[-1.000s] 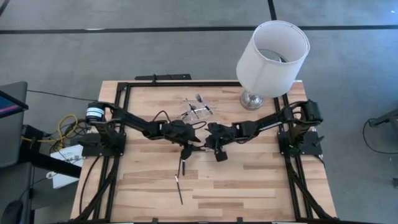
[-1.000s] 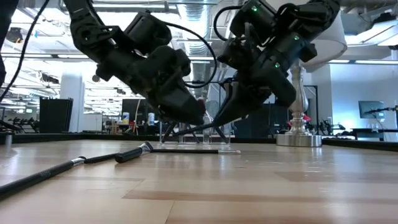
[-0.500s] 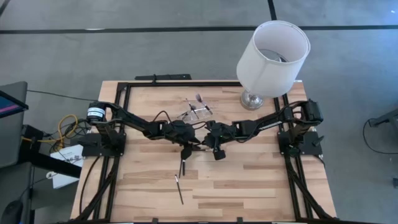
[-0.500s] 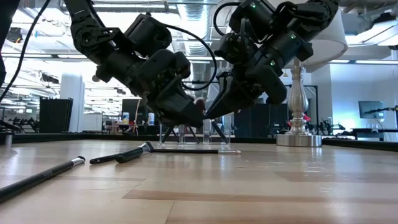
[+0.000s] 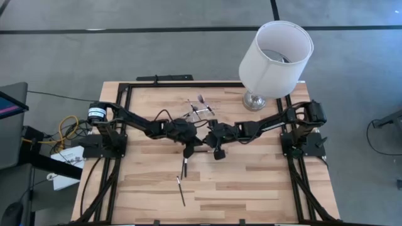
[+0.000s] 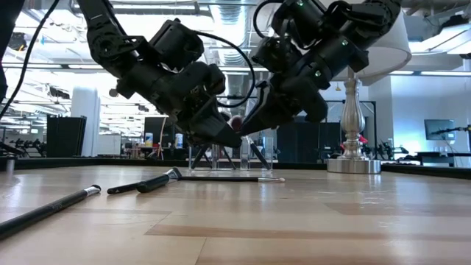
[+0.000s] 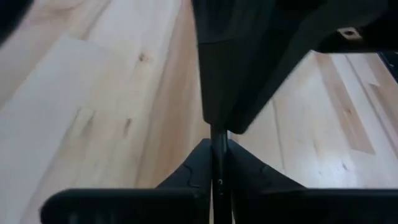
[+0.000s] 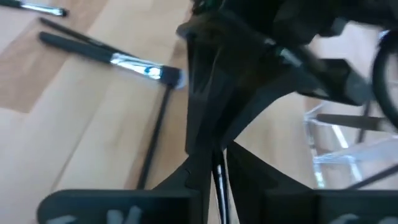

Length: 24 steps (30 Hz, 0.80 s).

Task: Sort items
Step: Put the foundation brush into the transparent organizer

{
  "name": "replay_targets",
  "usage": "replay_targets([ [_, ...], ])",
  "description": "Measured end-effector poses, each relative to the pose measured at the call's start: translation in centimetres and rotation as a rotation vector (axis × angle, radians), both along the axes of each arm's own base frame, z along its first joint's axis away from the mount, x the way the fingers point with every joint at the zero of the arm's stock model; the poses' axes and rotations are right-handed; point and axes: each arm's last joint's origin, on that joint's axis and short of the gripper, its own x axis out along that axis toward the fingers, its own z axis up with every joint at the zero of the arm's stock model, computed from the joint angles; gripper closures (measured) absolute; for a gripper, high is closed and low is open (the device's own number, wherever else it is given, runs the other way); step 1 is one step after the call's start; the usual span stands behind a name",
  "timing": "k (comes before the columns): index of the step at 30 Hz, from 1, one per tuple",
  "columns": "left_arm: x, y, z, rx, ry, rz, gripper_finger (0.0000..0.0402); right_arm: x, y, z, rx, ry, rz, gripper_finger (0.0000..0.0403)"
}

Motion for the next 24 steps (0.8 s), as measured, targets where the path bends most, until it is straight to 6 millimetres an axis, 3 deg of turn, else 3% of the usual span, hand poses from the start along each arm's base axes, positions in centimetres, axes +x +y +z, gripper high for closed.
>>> replay_targets([
  [4, 0.0, 0.2, 0.0, 0.015, -0.002, 0.03, 0.0369, 0.1, 0.4, 1.4, -0.06, 0.003, -0.063, 0.0349],
  [10, 0.0, 0.6, 1.3, 0.04, -0.069, 0.05, 0.0379, -0.6, 1.6, 7.7, -0.057, 0.011, -0.174, 0.0332],
  [15, -0.7, 1.8, 5.1, 0.122, -0.202, 0.054, 0.0369, -3.4, 2.9, 14.1, -0.074, -0.071, -0.169, 0.0327],
  [19, -2.4, 3.1, 10.0, 0.209, -0.37, 0.084, 0.038, -7.1, 3.4, 18.4, -0.183, -0.206, -0.259, 0.0332],
  [21, -3.6, 3.5, 12.4, 0.271, -0.457, 0.094, 0.038, -8.8, 3.1, 19.1, -0.125, -0.271, -0.288, 0.0333],
  [24, -5.1, 3.8, 14.5, 0.384, -0.548, 0.076, 0.0372, -9.4, 2.5, 17.2, -0.015, -0.387, -0.241, 0.0331],
])
